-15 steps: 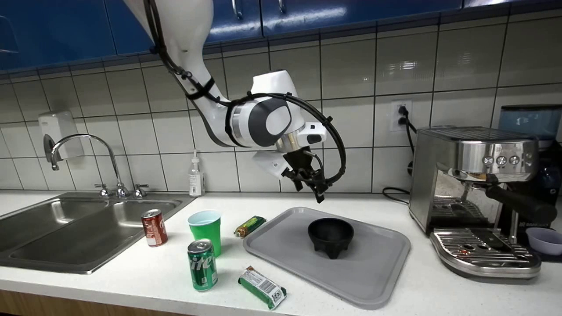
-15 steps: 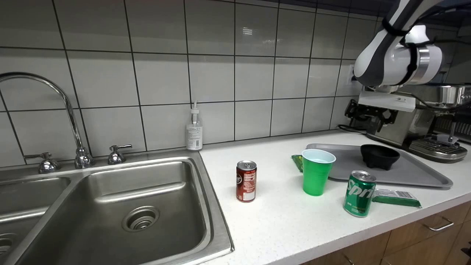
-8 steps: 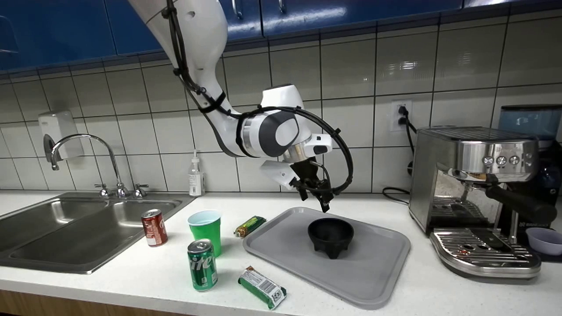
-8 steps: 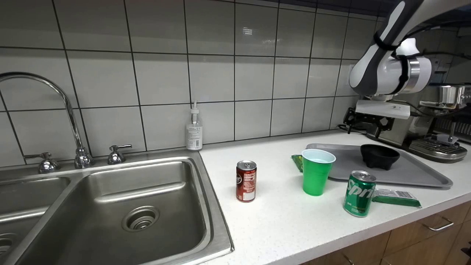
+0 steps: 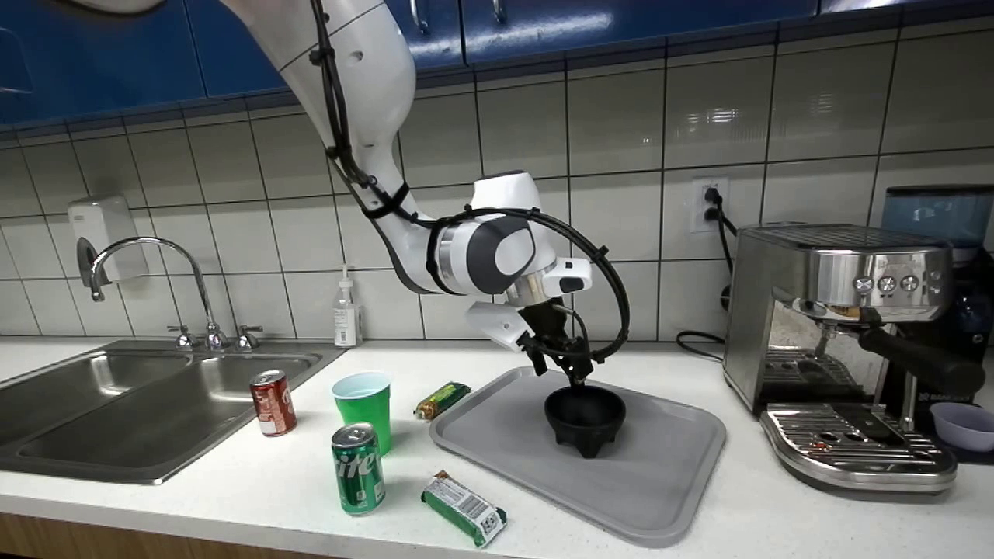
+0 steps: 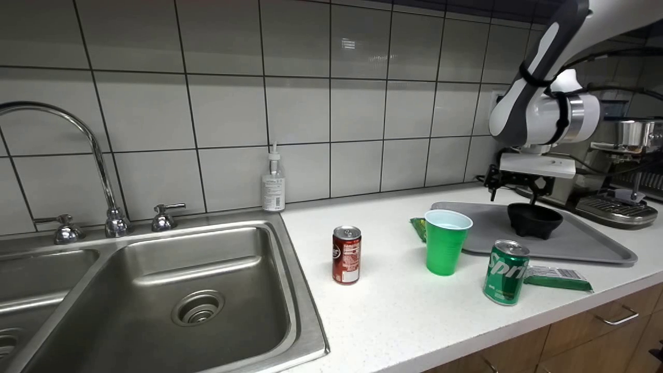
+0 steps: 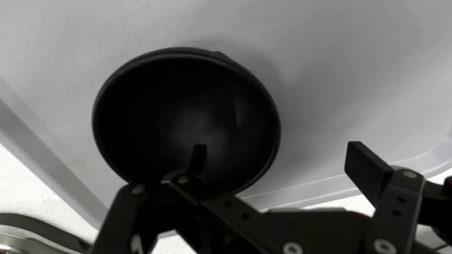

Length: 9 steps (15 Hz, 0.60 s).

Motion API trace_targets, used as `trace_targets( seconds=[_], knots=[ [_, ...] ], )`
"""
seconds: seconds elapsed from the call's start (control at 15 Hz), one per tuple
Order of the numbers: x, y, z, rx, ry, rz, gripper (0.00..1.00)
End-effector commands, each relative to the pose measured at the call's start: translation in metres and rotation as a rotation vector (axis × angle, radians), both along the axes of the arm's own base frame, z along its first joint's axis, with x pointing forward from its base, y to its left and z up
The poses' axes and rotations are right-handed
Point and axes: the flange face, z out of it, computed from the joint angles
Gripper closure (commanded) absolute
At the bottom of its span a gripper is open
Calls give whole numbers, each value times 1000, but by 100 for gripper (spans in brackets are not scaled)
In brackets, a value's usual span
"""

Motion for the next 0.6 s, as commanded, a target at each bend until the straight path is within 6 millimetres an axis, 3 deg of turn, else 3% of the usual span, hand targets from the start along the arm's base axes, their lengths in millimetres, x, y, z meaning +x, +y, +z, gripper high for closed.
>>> trace_targets(
  seconds=[0.0, 0.53],
  knots=[
    [6, -10, -8, -3, 42, 3, 0],
    [8, -13, -23, -7, 73, -3, 0]
  ],
)
